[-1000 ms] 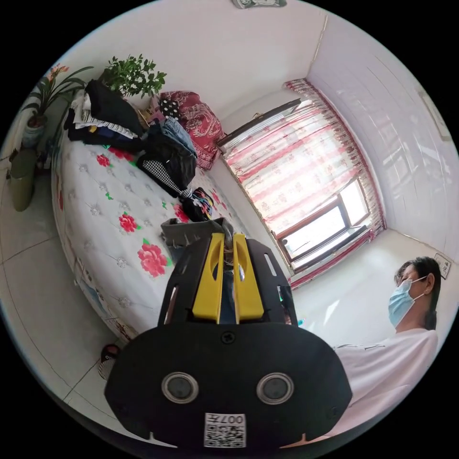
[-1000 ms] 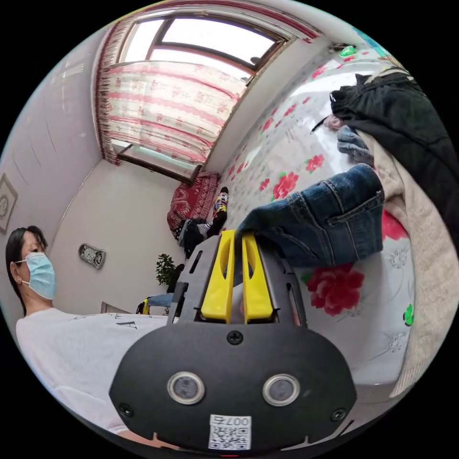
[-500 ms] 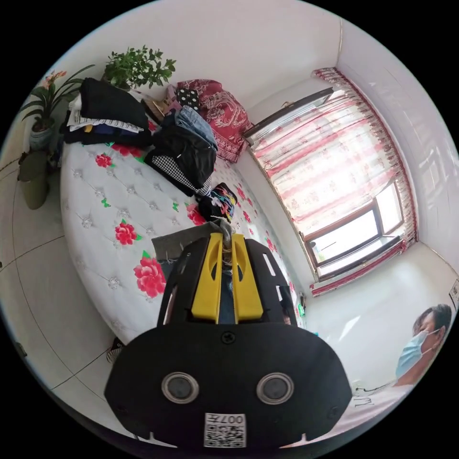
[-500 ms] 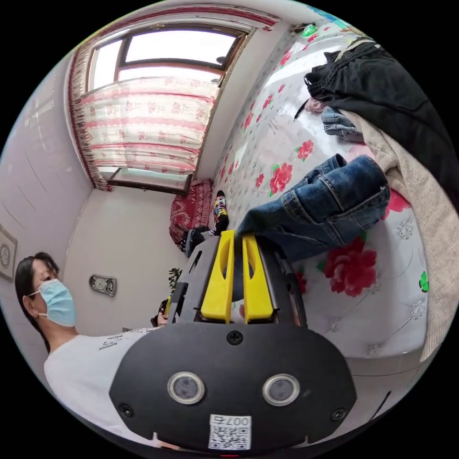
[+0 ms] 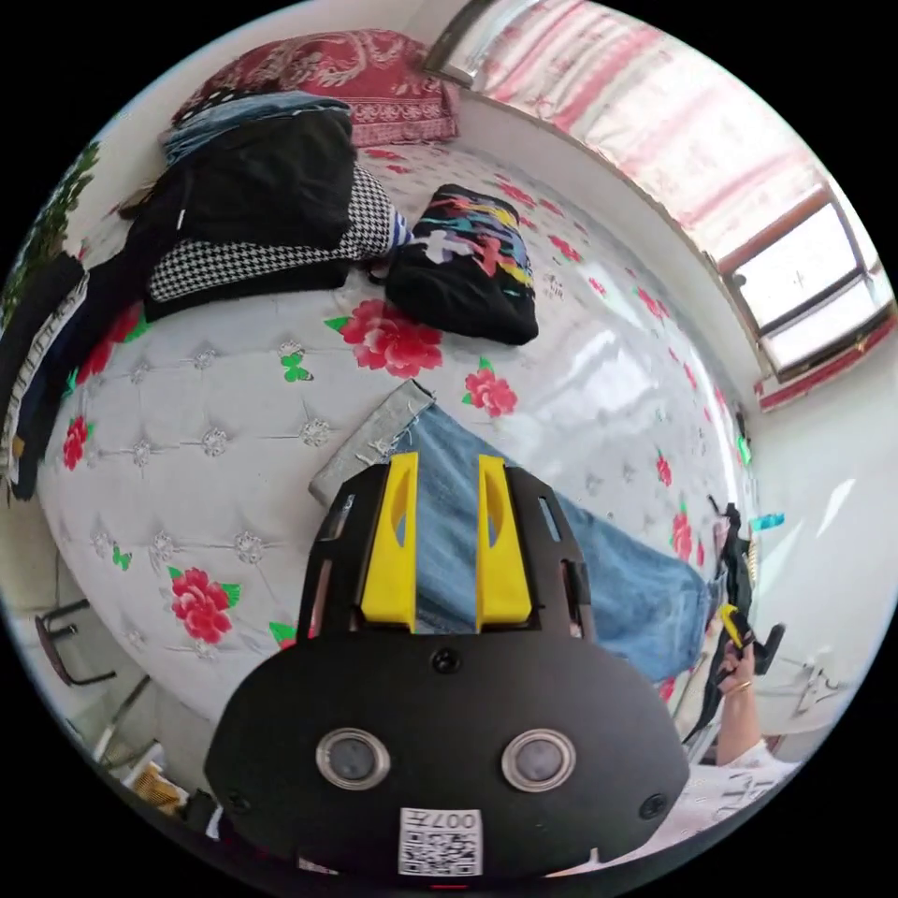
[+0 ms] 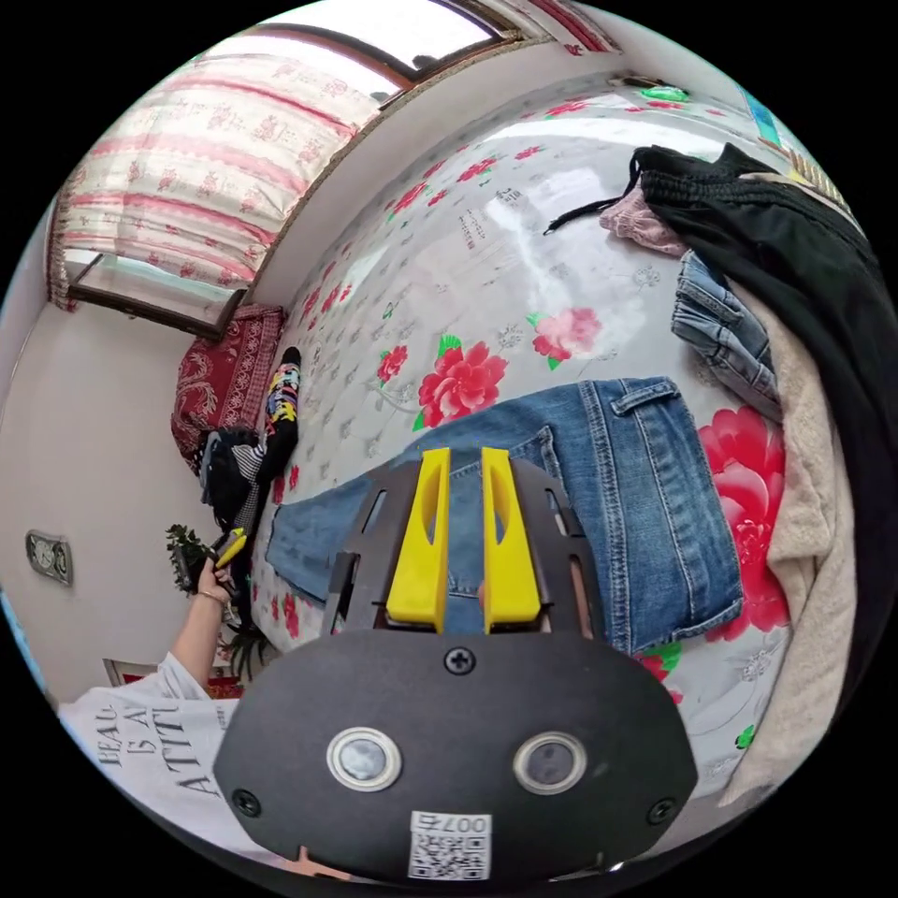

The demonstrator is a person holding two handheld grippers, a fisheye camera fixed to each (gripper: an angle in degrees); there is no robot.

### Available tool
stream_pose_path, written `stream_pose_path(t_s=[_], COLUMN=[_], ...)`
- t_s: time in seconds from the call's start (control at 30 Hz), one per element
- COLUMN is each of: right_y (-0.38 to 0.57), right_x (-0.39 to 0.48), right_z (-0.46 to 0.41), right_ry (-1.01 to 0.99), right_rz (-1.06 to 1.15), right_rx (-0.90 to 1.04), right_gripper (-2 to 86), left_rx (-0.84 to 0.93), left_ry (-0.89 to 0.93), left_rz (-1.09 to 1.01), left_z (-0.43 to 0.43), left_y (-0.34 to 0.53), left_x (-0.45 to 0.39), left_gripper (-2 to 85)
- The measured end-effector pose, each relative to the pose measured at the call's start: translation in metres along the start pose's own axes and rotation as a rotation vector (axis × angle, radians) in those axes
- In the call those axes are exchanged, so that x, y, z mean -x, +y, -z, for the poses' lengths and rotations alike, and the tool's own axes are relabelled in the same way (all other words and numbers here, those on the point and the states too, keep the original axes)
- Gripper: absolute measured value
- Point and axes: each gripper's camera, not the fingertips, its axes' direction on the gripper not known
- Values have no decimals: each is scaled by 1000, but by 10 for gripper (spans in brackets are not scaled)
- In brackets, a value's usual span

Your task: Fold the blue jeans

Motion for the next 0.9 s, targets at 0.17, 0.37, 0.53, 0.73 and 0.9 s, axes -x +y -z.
stream_pose_path(t_s=[0.17, 0.37, 0.53, 0.73, 0.9], right_y=[35, 36, 107, 182, 201], right_x=[8, 66, 179, 247, 287], right_z=[-48, -44, -71, -131, -171], right_ry=[265, 263, 208, 265, 311], right_rz=[75, 113, 437, 649, 806], right_rx=[191, 49, 115, 273, 324], right_gripper=[48, 64, 86, 121, 136], left_rx=[222, 271, 322, 358, 383], left_ry=[-216, -373, -448, -538, -587], left_rz=[-141, -344, -433, -340, -51], left_z=[-94, -116, -109, -73, -47], left_y=[12, 27, 83, 187, 203], left_x=[-31, -98, -113, -71, -17], left_gripper=[50, -5, -9, -10, -10])
